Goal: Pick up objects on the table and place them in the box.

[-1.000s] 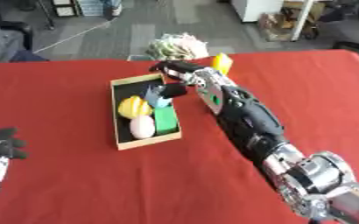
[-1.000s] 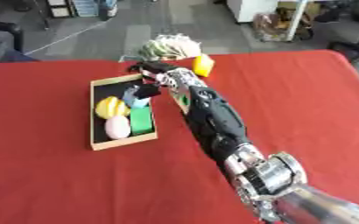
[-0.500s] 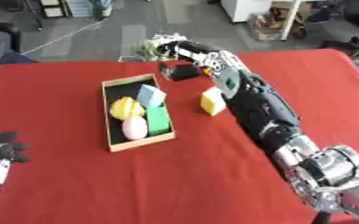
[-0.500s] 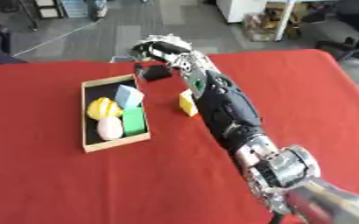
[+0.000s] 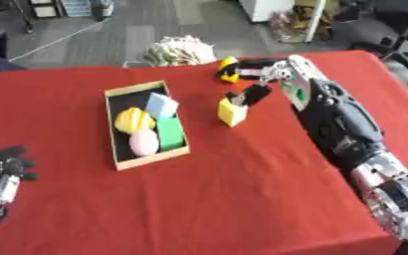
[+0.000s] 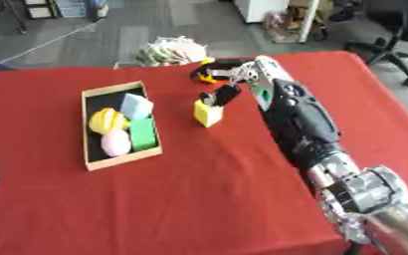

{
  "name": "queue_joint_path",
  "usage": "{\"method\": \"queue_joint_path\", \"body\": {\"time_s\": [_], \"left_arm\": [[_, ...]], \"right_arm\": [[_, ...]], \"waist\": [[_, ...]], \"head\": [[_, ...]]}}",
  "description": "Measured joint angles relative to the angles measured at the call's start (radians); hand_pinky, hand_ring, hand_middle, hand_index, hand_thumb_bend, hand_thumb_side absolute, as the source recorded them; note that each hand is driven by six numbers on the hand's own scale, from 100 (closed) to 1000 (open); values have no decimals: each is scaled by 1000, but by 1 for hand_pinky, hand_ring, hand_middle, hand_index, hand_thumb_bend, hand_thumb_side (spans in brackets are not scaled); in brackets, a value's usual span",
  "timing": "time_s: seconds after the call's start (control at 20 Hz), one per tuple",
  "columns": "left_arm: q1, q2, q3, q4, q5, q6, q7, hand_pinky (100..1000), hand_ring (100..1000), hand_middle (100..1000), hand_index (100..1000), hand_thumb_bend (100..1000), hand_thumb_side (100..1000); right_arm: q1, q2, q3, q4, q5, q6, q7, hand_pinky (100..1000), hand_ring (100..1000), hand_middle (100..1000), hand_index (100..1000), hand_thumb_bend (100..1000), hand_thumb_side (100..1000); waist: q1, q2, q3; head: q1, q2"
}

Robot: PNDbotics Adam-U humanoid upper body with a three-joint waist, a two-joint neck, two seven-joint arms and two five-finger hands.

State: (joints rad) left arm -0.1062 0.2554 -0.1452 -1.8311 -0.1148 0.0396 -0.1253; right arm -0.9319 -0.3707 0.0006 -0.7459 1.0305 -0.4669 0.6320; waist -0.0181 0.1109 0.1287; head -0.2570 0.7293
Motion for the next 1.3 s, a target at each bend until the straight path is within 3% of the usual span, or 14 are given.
{"method": "queue_joint_path", "body": {"time_s": [0.25,0.6,1.05,1.3], "left_arm": [[0,0,0,0,-1,-2,2,757,623,615,814,100,659],[0,0,1,1,-1,-2,3,759,625,617,814,100,660],[0,0,1,1,-1,-3,2,761,627,618,815,100,659],[0,0,1,1,-1,-3,2,762,628,619,815,100,660]], "right_arm": [[9,-1,10,0,15,-28,48,920,980,985,1000,100,382],[17,-4,38,-19,39,-30,48,933,994,996,1000,100,458],[35,-13,61,-20,79,-40,38,930,995,996,1000,114,477],[44,-14,68,-17,94,-47,31,878,955,985,1000,121,479]], "waist": [[0,0,1],[-5,0,3],[-5,0,3],[-5,0,2]], "head": [[1,0],[3,0],[7,-1],[8,-1]]}}
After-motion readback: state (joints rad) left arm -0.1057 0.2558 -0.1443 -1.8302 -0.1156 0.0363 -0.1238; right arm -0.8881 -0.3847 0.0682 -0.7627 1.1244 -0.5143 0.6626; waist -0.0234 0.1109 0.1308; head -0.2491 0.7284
